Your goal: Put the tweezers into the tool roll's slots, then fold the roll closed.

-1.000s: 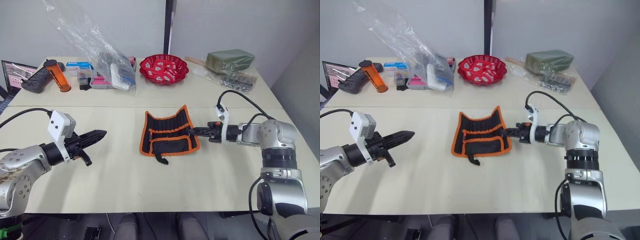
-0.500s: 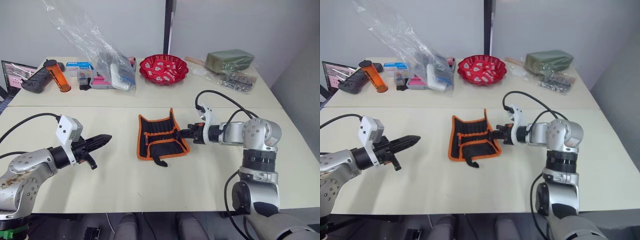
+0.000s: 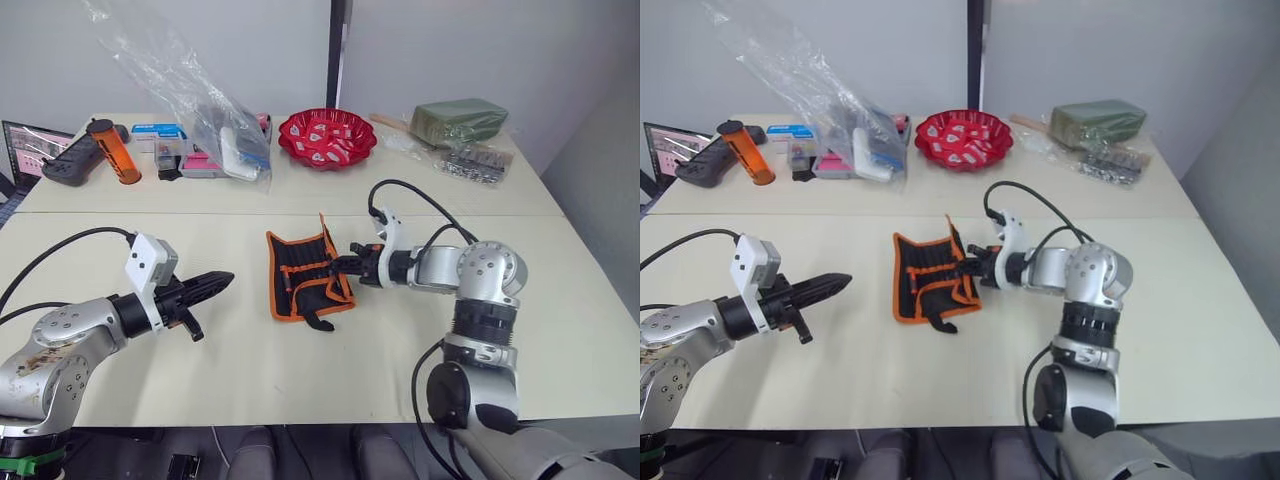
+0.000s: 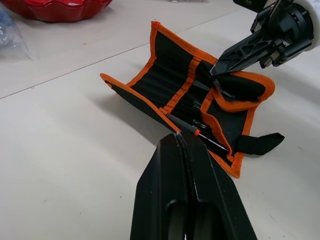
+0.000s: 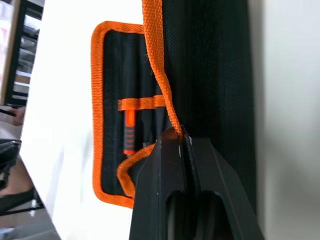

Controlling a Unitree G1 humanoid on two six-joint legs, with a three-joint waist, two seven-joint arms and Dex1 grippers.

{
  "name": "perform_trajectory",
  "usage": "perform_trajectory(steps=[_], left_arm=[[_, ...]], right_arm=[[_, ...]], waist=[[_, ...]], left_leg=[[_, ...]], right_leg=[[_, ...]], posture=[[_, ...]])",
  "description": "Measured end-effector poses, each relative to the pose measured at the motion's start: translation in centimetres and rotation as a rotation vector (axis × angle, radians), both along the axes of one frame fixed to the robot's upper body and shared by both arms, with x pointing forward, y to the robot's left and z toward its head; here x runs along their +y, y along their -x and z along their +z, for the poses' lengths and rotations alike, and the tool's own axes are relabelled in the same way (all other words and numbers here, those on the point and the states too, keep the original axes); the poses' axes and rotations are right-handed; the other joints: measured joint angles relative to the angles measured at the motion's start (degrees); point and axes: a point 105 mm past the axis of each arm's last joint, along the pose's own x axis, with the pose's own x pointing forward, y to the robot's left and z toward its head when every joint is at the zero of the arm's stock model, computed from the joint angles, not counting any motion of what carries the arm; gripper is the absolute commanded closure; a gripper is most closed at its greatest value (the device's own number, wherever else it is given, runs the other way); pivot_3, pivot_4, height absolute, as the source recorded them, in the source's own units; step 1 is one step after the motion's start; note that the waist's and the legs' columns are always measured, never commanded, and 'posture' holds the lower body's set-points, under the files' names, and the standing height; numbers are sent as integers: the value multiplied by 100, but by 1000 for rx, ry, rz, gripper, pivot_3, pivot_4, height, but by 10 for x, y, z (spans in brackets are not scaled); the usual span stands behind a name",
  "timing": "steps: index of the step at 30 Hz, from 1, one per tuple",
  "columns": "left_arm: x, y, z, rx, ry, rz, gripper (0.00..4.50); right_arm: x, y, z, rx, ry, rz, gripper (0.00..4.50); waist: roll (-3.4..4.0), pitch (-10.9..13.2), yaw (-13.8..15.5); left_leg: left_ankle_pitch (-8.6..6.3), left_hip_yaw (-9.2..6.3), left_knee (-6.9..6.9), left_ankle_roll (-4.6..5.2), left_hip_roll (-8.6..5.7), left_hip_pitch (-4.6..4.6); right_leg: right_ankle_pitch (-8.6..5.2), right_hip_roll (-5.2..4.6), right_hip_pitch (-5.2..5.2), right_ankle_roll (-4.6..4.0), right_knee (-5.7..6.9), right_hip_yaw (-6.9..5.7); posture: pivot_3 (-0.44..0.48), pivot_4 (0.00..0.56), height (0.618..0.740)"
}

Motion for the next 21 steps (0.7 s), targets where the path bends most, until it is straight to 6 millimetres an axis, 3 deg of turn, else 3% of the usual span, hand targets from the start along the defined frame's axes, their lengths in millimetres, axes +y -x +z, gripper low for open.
perform_trajectory(steps=[7, 13, 17, 21], left_arm=[[-1, 0, -1, 3, -2, -3, 4500], [-1, 0, -2, 5, -3, -2, 4500], [-1, 0, -3, 8, -10, -2, 4500], [-2, 0, -4, 10, -13, -4, 4500]], right_arm=[[4, 1, -10, 40, -4, -18, 4484], [4, 2, -19, 65, -28, -18, 2705], [7, 3, -16, 61, -73, 7, 1189], [8, 5, -11, 56, -123, 28, 55]], waist=[[0, 0, 2], [1, 0, 6], [1, 0, 5], [1, 0, 5]], left_leg=[[0, 0, 0, 0, 0, 0], [0, -1, 0, 0, 0, 0], [0, -1, 1, 0, 0, 2], [0, -1, 1, 0, 0, 3]], right_leg=[[0, 0, 0, 0, -1, -2], [0, 0, 1, 0, -1, -2], [0, 0, 3, 0, -1, -2], [0, 0, 4, 0, 0, -3]], posture=[[0, 150, 740], [0, 150, 740], [0, 150, 740], [0, 150, 740]])
